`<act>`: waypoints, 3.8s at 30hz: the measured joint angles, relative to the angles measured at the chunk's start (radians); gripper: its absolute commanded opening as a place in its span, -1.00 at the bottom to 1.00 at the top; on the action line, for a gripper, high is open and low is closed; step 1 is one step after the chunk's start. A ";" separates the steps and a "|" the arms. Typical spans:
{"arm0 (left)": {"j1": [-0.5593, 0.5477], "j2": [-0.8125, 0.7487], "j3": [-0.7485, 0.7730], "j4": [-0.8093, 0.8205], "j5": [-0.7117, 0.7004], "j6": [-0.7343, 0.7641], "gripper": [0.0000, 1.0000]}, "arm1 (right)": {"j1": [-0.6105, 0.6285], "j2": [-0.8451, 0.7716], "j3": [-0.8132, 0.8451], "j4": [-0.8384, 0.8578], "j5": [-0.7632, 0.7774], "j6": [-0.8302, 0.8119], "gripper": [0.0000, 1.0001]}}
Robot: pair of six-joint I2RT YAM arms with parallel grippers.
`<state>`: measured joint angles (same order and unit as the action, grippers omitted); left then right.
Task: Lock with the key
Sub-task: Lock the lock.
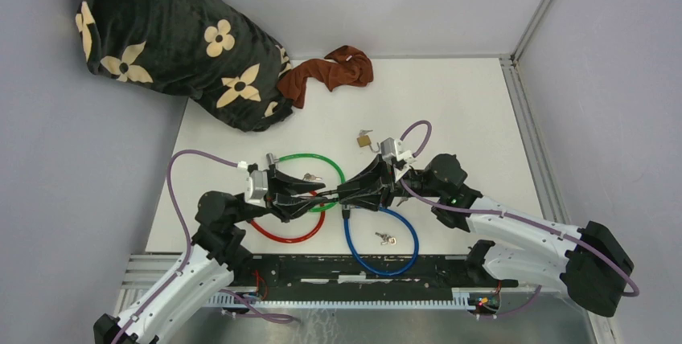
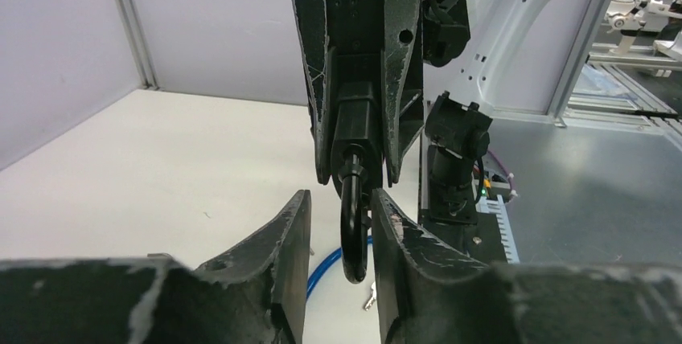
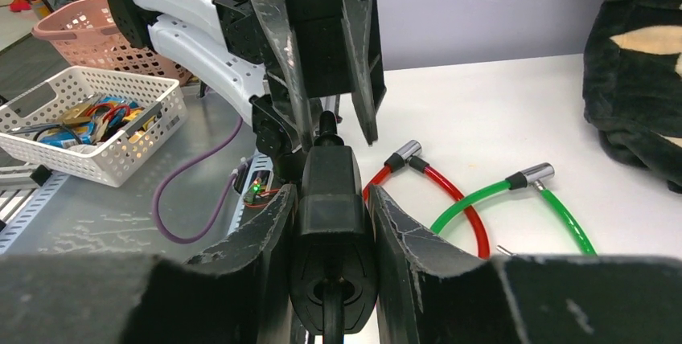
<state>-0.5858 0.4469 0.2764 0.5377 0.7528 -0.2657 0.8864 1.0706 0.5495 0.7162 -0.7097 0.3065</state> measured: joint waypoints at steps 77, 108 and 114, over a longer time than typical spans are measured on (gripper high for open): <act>-0.052 0.129 0.073 0.061 -0.204 0.040 -0.95 | -0.023 0.262 -0.031 0.570 0.106 0.098 -1.00; -0.119 0.158 0.059 0.001 -0.449 0.068 -0.95 | -0.047 0.279 0.047 0.370 0.137 0.068 -1.00; -0.119 0.177 0.059 0.008 -0.473 0.101 -0.95 | -0.055 0.304 0.051 0.381 0.138 0.051 -1.00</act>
<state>-0.7048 0.6239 0.3355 0.5453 0.2798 -0.1650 0.8314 1.3743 0.6003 1.0977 -0.5716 0.3580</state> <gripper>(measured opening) 0.077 0.385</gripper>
